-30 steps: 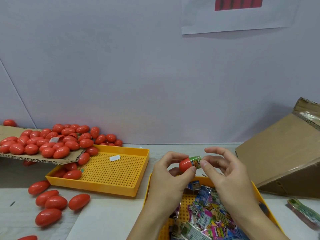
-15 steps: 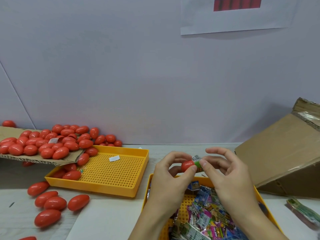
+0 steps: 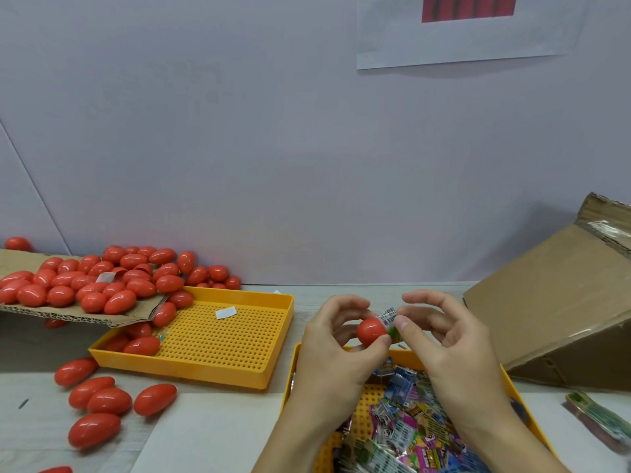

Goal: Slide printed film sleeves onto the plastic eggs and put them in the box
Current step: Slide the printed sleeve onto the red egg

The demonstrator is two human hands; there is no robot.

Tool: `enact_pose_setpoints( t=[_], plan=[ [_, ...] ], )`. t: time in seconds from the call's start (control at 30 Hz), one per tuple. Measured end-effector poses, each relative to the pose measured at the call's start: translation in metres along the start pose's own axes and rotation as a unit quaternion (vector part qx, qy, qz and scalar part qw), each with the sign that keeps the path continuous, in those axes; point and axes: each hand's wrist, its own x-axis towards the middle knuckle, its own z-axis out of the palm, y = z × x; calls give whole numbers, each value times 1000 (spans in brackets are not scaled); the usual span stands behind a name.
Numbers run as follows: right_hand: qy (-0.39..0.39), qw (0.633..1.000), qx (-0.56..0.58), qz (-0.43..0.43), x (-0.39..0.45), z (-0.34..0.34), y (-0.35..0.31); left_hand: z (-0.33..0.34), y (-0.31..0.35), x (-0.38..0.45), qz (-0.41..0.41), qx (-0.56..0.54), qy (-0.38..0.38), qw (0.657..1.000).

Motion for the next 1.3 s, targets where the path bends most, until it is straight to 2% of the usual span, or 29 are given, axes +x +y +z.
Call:
enact_pose_setpoints(
  t=[0.33,0.73,0.97,1.3],
  plan=[
    [15,1000,0,7,2,-1,4,2,3,-1,5,20,-41,999],
    [24,999,22,22,3,-1,2,1,1,0,11,36,-11,999],
    [-4,999,27,20,0,1,-4,1,-1,1,6,46,14,999],
    [-7,1000,9,12,0,-1,-3,1,1,0,-19,27,0,999]
  ],
)
